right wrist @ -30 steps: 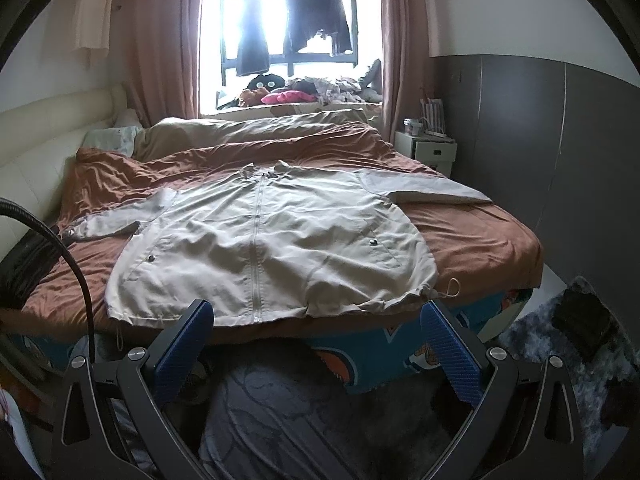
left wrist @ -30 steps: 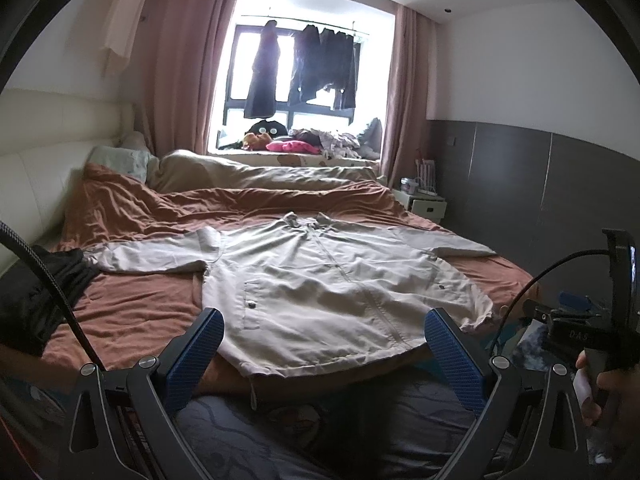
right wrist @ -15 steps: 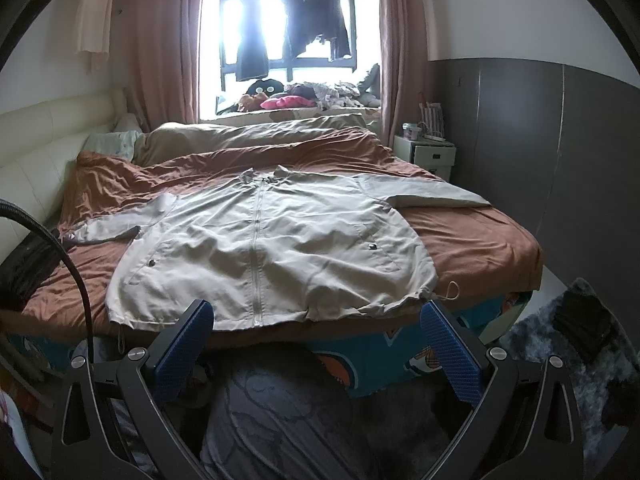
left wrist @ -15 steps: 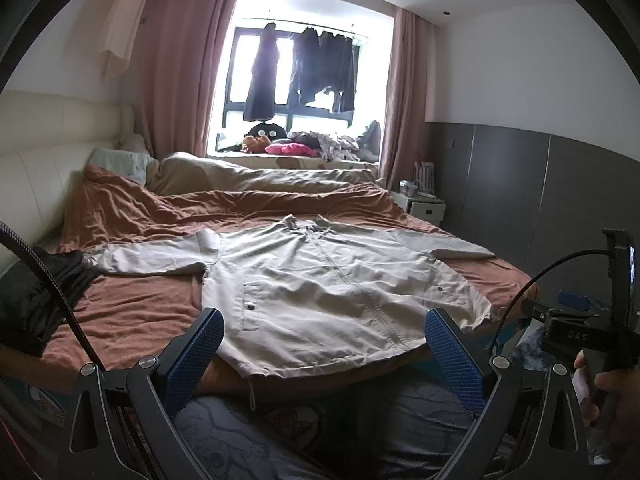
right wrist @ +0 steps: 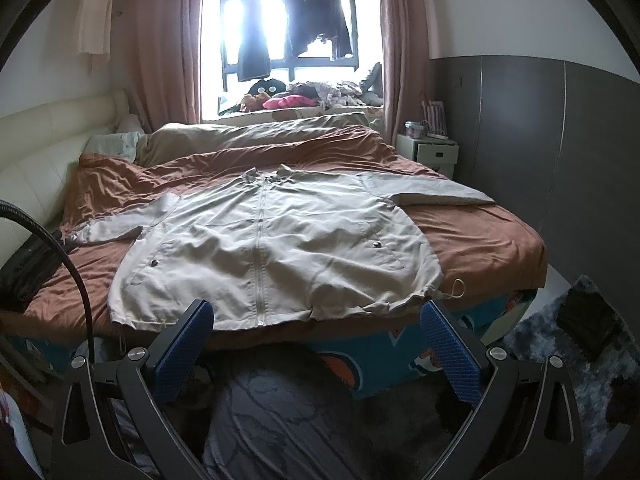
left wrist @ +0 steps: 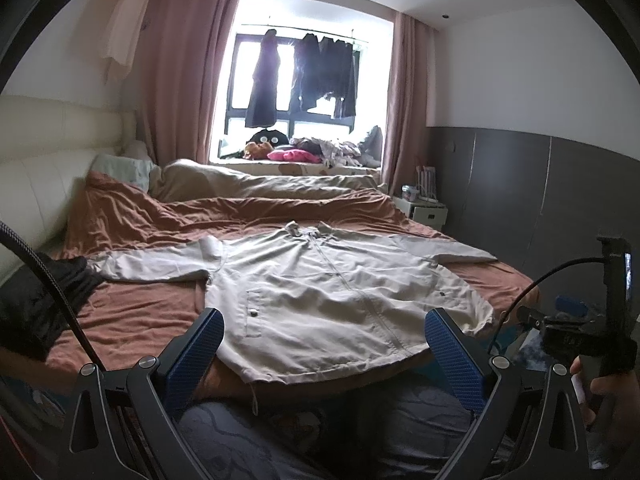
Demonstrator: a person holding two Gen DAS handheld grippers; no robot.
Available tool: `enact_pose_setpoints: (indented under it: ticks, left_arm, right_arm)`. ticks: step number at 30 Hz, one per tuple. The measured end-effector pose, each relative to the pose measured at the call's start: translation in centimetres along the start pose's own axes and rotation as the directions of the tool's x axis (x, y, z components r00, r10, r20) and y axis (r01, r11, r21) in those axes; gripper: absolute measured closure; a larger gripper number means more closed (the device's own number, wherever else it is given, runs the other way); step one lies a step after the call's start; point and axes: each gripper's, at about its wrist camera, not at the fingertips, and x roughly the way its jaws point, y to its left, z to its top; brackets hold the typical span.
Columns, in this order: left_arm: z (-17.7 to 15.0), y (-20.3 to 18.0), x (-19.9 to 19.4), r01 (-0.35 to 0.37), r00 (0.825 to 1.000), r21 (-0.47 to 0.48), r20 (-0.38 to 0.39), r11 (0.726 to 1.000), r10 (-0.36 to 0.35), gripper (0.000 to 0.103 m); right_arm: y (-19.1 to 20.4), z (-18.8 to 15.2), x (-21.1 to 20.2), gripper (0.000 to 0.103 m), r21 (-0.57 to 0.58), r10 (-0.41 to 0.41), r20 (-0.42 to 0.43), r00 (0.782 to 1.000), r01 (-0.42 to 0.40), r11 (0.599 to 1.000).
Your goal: Fold large clothes
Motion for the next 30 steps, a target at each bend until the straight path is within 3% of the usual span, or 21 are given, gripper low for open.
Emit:
enact_pose_setpoints:
  ticks: [16,30]
  left_arm:
    - [0.0,1.7,1.0,-0.019,1.0,-0.027,-0.018,0.999,0.018,0.002]
    - [0.8,5.6,7.3,-0.112,0.989,-0.059,-0.108,0.992,0.105,0.002]
  right_arm:
    - [0.3,0.4,1.5,0.0,-0.001,0.008,0.01,1.0,-0.008,1.0]
    - [0.0,3.1,9.5,0.0,0.051,0.048,-0.027,0.998,-0.047,0.998]
